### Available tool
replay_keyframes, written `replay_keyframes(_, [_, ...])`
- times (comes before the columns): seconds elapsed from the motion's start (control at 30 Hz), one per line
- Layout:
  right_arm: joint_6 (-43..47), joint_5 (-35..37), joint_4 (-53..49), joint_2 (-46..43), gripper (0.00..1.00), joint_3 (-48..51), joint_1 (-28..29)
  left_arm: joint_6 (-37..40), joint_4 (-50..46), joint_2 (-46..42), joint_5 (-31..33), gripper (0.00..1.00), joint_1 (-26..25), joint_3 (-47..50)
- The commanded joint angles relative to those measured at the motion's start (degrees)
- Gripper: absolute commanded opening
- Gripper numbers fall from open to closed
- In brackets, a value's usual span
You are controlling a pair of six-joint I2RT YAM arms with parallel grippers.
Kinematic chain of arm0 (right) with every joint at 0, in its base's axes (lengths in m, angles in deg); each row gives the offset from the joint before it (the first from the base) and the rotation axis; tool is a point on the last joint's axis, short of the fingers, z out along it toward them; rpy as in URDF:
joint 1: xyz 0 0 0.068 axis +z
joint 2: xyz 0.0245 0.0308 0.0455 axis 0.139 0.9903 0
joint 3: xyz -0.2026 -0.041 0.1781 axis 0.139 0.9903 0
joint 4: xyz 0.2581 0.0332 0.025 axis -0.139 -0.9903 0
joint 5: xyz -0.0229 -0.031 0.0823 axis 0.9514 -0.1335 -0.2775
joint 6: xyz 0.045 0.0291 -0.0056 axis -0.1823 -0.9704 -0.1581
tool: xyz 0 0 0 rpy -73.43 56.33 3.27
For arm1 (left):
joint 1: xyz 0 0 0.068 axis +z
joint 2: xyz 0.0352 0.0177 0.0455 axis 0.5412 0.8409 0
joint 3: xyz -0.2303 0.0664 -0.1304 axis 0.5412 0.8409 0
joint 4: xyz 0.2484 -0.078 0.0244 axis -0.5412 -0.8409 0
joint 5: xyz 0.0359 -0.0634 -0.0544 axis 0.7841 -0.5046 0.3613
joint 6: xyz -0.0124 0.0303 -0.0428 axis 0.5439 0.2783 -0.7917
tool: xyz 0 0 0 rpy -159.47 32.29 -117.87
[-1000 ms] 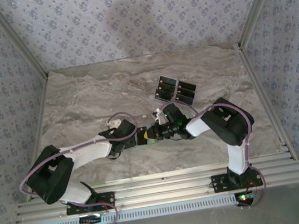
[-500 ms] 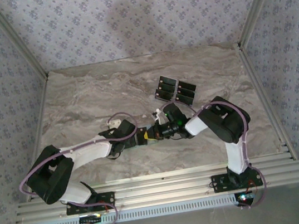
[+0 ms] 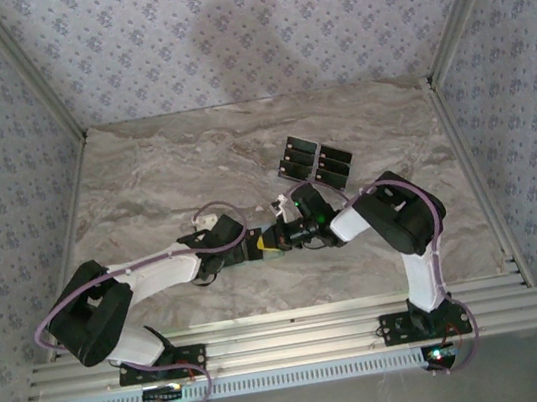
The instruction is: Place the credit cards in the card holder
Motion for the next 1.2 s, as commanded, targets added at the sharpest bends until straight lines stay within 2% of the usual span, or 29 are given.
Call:
replay_keyframes(0.0, [-0.97, -1.39, -4.73, 2.23, 0.00, 0.67, 0.38, 0.20, -4.92, 0.63, 1.08, 1.00, -0.40, 1.19])
replay_keyframes(0.43, [1.34, -2.72, -15.44, 3.53, 0.00, -4.96, 0.29, 0.09, -4.71, 0.64, 1.07, 1.00, -0.60, 1.16])
replay_keyframes(0.67, [1.73, -2.58, -17.11, 3.90, 0.00, -6.59, 0.46, 0.07, -4.65, 0.61, 1.10, 1.00, -0.59, 0.97])
replay_keyframes(0.73, [1.98, -2.49, -18.00, 3.56, 0.06, -7.30, 0.56, 0.20, -4.72, 0.62, 0.96, 1.00, -0.64, 0.91])
replay_keyframes(0.87, [3.75, -1.37, -22.70, 1.12, 0.26, -8.59, 0.67, 0.12, -5.35, 0.23, 0.95, 1.00, -0.67, 0.10])
replay_keyframes(0.97, [5.93, 0.36, -28.31, -1.72, 0.38, -9.79, 0.74, 0.03, -7.10, -0.42, 0.84, 1.00, -0.57, -1.53])
replay_keyframes(1.03, [7.46, 1.70, -32.09, -3.79, 0.43, -10.67, 0.68, 0.18, -8.34, -0.87, 0.92, 1.00, -0.56, -2.85])
replay_keyframes(1.17, [10.92, 4.77, -39.97, -7.57, 0.48, -12.97, 0.59, 0.46, -9.82, -2.50, 0.69, 1.00, 0.17, -5.01])
